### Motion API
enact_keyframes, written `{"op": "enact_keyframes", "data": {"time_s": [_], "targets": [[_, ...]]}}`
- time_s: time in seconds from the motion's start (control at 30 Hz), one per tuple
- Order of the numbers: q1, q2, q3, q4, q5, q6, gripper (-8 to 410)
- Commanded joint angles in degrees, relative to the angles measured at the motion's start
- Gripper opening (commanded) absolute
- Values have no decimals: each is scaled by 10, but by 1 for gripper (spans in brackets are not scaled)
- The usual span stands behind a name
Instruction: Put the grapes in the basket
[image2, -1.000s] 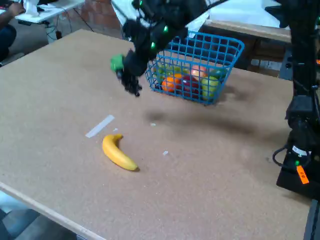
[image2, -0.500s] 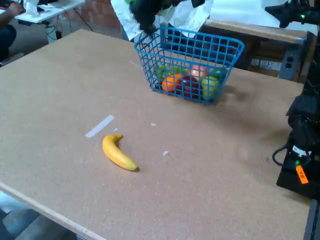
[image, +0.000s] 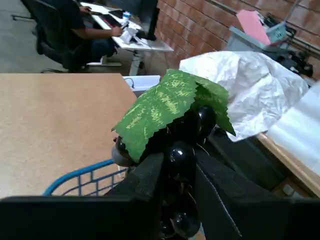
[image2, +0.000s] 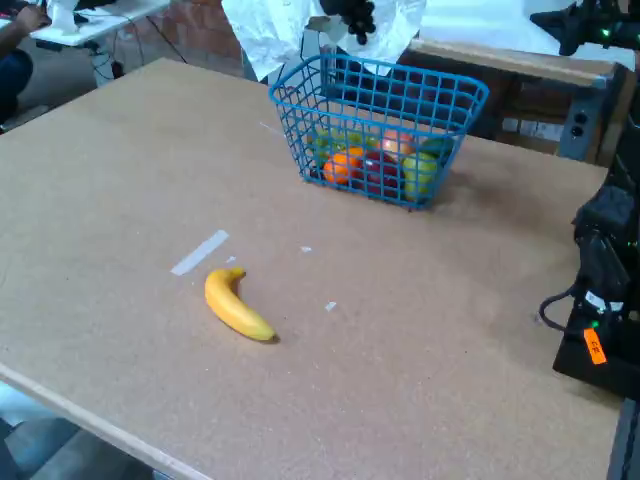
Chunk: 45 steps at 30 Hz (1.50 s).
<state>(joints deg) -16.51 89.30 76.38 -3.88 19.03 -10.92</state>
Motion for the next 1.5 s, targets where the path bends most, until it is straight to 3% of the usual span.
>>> {"op": "enact_keyframes", "data": {"time_s": [0.0, 0.23, 0.73, 0.87, 1.03, 1.17, 1.3, 1.47], "targets": [[-12, 0, 0, -20, 1, 19, 0], [-19, 35, -6, -49, -1, 52, 0], [-51, 85, -85, 54, -12, 64, 14], [-63, 85, -85, 54, -69, 64, 75], [-64, 85, -85, 54, -71, 67, 195], [-64, 85, -85, 54, -61, 68, 263], [-64, 85, -85, 51, -33, 78, 298], [-64, 85, -85, 41, -31, 78, 304]]}}
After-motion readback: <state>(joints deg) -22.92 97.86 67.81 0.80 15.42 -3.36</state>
